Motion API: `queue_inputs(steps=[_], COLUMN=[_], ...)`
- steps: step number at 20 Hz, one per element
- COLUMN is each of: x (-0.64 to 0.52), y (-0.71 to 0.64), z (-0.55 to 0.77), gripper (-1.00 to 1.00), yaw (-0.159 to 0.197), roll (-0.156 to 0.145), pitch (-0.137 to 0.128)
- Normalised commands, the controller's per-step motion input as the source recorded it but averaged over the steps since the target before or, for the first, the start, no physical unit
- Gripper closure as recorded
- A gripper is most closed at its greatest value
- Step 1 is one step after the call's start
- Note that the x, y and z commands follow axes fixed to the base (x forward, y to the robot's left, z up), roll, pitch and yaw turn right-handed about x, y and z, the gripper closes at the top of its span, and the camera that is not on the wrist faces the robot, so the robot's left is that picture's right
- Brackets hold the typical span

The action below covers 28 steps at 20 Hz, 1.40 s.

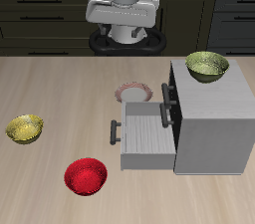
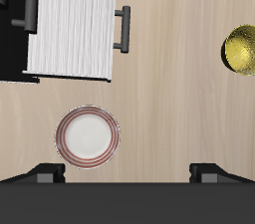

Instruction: Place the red bowl in the bottom drawer of the white cabinet

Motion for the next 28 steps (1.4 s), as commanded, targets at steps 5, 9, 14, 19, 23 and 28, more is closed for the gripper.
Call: queue_inputs(steps=[5, 9, 14, 19, 23, 28], x=[0.31, 0.38, 0.38, 0.35, 0.24, 0.34], y=[-0.08, -0.03, -0.07, -0.11, -0.06, 0.02], z=[0.09, 0.13, 0.08, 0.01, 0.02, 0.11], gripper=[-1.00, -1.00, -1.00, -1.00, -1.00, -1.00], yaw=[0.018, 0.020, 0.001, -0.013, -0.001, 0.018], roll=[-0.032, -0.009, -0.017, -0.024, -0.016, -0.017], pitch=[-0.005, -0.027, -0.011, 0.001, -0.006, -0.030])
